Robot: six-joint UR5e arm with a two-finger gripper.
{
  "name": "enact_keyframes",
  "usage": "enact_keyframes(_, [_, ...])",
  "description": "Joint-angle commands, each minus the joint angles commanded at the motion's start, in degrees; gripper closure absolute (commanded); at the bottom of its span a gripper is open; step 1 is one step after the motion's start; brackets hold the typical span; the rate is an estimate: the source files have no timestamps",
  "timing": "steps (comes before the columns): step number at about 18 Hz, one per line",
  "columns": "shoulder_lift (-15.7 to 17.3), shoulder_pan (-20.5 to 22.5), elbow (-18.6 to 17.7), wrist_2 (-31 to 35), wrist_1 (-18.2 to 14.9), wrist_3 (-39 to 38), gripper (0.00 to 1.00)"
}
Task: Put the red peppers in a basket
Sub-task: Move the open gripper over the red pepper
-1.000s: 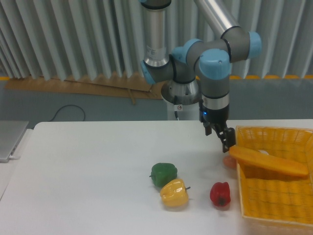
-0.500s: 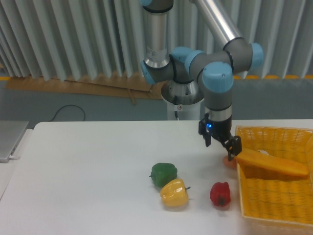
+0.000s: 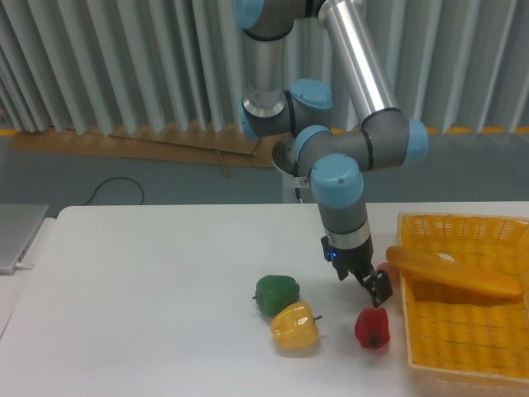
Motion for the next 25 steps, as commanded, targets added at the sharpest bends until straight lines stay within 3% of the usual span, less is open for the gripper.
enact_keyframes(2, [0.0, 0.71, -0.09, -2.74, 0.17, 0.0, 0.0])
enact_keyframes(10, [-2.46, 1.5, 0.09, -2.93, 2.72, 0.0, 0.0])
enact_keyframes(18, [-2.64, 5.19, 0.88, -4.6, 2.81, 2.28, 0.0])
enact_keyframes(25, [-3.95, 5.54, 2.2, -4.51, 2.9, 2.46, 0.0])
